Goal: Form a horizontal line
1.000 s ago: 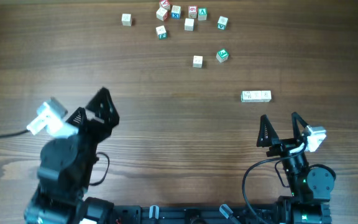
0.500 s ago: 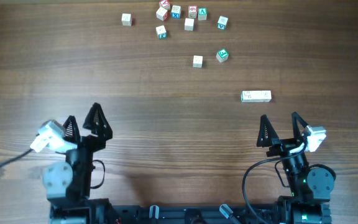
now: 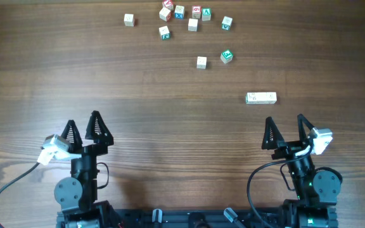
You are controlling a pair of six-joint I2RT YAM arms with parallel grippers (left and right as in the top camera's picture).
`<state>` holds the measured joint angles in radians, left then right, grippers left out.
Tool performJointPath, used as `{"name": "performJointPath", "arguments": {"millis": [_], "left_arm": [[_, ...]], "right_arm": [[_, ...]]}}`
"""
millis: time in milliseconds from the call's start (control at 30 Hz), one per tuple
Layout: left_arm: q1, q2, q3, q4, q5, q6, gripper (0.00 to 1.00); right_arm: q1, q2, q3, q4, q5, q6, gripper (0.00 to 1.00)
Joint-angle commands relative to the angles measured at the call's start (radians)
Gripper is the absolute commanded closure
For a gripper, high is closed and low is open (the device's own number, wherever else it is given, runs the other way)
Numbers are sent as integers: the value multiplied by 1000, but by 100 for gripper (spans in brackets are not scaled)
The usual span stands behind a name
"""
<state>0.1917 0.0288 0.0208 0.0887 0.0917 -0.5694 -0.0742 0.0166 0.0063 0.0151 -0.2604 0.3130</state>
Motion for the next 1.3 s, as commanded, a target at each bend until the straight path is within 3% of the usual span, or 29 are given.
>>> {"name": "performJointPath", "arguments": {"millis": [0,167,233,1267], "left_arm": [[-19,-26,-15,16,-3,131,0],[-51,-26,-15,-105,6,278,0],[-51,-26,-15,-166,-6,278,0],[-52,-22,-15,-160,-3,278,0]], "right_arm": [[3,-5,-1,4,10,8,0],[3,-5,-1,4,11,8,0],[3,-5,-1,4,10,9,0],[18,-4,-1,3,25,-5,0]]}}
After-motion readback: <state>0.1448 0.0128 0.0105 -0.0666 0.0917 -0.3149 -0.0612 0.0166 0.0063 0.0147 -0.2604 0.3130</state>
